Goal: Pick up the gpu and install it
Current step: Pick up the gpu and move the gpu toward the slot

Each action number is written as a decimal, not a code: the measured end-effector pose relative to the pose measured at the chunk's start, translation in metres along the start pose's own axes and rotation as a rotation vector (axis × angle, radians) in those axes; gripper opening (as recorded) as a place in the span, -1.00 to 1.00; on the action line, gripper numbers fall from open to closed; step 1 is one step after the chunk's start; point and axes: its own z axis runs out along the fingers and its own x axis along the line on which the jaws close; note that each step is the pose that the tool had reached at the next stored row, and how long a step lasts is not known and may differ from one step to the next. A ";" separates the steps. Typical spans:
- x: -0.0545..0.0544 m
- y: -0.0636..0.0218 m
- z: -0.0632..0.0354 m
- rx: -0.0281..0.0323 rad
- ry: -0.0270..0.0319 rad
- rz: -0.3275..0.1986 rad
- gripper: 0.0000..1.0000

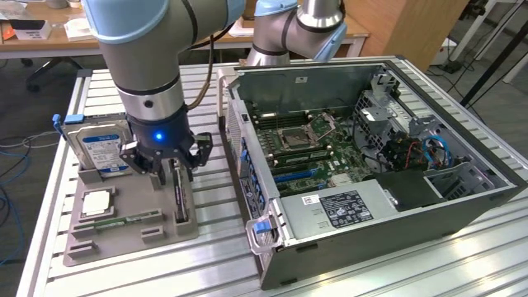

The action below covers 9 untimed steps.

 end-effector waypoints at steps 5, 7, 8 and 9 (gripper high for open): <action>0.001 -0.0019 0.0074 0.0002 -0.0022 0.000 0.07; 0.001 -0.0020 0.0077 0.0004 -0.0026 0.000 0.07; 0.001 -0.0020 0.0077 0.0003 -0.0027 0.000 0.07; 0.001 -0.0019 0.0077 0.0003 -0.0027 0.000 0.07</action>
